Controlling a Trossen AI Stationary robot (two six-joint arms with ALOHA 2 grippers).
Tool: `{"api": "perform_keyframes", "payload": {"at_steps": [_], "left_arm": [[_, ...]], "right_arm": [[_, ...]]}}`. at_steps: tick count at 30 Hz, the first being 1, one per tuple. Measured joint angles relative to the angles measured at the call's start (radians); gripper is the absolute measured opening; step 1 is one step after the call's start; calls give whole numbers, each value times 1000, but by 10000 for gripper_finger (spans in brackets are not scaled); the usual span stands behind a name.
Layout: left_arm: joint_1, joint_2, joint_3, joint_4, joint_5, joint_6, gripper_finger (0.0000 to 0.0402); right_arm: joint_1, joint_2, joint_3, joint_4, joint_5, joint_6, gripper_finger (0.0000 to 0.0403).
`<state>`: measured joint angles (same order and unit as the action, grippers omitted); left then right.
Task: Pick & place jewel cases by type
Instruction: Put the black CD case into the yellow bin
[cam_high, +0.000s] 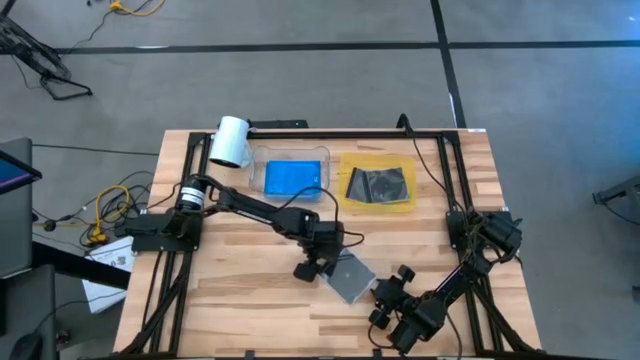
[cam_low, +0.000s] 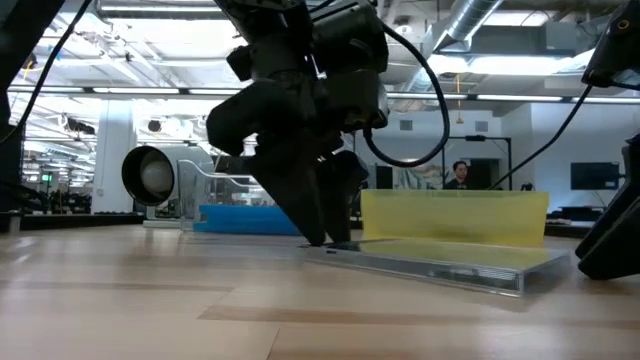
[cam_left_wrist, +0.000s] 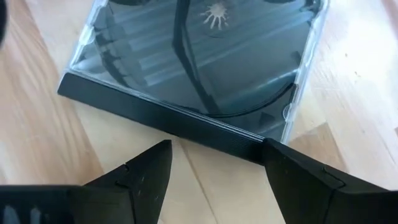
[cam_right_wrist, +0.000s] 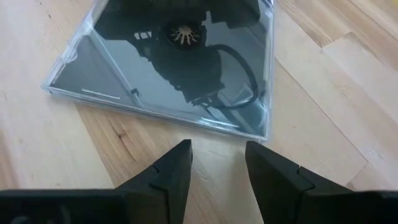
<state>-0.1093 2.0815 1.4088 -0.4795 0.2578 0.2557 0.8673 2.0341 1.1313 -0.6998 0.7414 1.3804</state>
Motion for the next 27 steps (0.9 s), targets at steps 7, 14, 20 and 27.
{"api": "perform_keyframes", "payload": {"at_steps": [7, 14, 20, 27], "left_arm": [[2, 2, 3, 27, 89, -72, 243], [18, 2, 4, 34, 77, -84, 243], [30, 2, 5, 17, 80, -84, 243], [34, -1, 6, -70, 31, -34, 243]], "right_arm": [[0, 0, 0, 2, 1, -1, 149], [0, 0, 0, 5, 0, -1, 149], [0, 0, 0, 13, -11, -2, 149], [1, -3, 1, 54, -62, -51, 149]]}}
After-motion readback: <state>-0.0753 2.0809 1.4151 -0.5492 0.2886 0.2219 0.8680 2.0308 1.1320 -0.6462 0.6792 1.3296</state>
